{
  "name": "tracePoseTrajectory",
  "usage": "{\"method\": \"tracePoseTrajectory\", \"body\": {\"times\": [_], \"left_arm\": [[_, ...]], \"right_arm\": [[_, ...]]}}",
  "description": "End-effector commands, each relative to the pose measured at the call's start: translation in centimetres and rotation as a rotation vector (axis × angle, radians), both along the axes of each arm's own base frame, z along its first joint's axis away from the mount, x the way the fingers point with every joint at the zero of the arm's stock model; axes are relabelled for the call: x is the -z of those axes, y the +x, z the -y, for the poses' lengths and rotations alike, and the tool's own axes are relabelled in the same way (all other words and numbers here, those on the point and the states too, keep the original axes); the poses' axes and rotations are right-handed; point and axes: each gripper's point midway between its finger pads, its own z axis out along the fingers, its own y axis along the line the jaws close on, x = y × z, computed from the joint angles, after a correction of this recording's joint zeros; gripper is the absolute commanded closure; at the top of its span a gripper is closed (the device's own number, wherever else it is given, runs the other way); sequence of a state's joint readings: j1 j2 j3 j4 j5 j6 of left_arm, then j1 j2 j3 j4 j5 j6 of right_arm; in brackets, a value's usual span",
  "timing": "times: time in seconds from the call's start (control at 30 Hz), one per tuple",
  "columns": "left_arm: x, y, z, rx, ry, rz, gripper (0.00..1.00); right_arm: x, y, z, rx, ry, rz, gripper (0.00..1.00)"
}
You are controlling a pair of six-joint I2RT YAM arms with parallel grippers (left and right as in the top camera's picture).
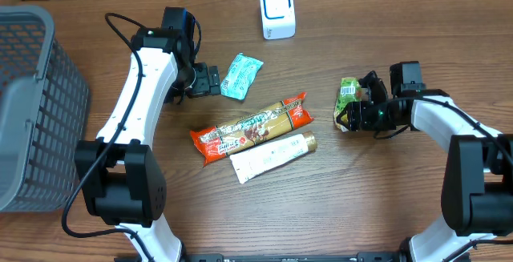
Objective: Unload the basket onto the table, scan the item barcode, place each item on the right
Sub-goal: 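Grasp the green tea bottle with right gripper and lift it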
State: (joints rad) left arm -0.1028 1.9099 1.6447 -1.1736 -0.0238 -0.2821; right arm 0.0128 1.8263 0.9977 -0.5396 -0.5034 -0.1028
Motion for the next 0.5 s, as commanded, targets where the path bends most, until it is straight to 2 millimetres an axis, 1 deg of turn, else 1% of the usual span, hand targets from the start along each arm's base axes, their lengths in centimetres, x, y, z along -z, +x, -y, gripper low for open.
{"method": "tracePoseTrajectory", "body": {"times": [0.0, 0.07, 0.17, 0.27, 0.3, 0.37, 0.47], "left_arm": [[0.1, 0.1, -0.4, -0.005, 0.013, 0.002, 0.00], [0.1, 0.1, -0.4, -0.005, 0.013, 0.002, 0.01], [0.1, 0.1, -0.4, -0.005, 0.012, 0.002, 0.00], [0.1, 0.1, -0.4, -0.005, 0.013, 0.002, 0.00], [0.1, 0.1, -0.4, -0.005, 0.013, 0.002, 0.01], [0.1, 0.1, -0.4, -0.005, 0.013, 0.002, 0.00], [0.1, 0.1, -0.4, -0.005, 0.012, 0.002, 0.00]], "right_arm": [[1.3, -0.4, 0.0, 0.047, 0.019, -0.023, 0.32], [1.2, 0.0, 0.0, 0.047, 0.020, -0.003, 0.47], [1.2, 0.2, 0.0, 0.047, 0.020, 0.007, 0.64], [0.9, 0.5, 0.1, 0.096, 0.034, -0.015, 0.94], [0.7, 0.7, 0.1, 0.123, 0.043, -0.028, 0.96], [-0.6, 1.2, 0.2, 0.144, 0.080, -0.039, 0.96], [-4.0, 2.4, -0.3, 0.135, 0.185, -0.009, 0.96]]}}
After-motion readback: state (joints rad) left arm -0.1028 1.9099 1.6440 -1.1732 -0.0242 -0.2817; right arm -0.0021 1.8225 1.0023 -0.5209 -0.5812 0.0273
